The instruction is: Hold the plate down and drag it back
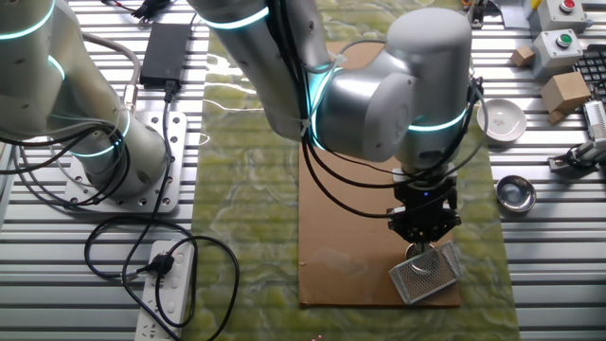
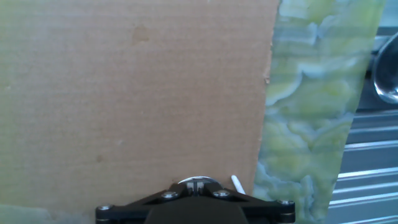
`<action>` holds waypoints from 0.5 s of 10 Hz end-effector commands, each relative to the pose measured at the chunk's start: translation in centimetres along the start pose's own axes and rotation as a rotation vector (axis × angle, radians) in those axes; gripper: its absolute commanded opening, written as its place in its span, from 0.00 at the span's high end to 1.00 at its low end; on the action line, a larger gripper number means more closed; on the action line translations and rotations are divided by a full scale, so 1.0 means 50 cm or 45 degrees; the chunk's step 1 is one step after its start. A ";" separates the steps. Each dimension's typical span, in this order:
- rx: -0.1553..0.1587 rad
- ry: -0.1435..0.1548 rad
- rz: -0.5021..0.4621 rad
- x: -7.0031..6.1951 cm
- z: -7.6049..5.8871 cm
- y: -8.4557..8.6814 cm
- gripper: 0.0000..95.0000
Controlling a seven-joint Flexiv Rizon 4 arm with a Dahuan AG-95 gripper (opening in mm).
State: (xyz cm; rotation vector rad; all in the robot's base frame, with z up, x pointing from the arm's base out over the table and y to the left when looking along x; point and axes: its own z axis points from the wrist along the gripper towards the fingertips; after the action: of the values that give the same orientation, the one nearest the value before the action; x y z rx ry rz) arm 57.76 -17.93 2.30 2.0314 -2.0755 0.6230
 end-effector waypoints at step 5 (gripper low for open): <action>-0.006 -0.046 0.073 -0.011 -0.001 0.001 1.00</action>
State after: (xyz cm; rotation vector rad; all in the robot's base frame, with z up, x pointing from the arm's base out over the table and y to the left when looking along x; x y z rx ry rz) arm 57.70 -17.33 2.09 1.9991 -2.1666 0.5922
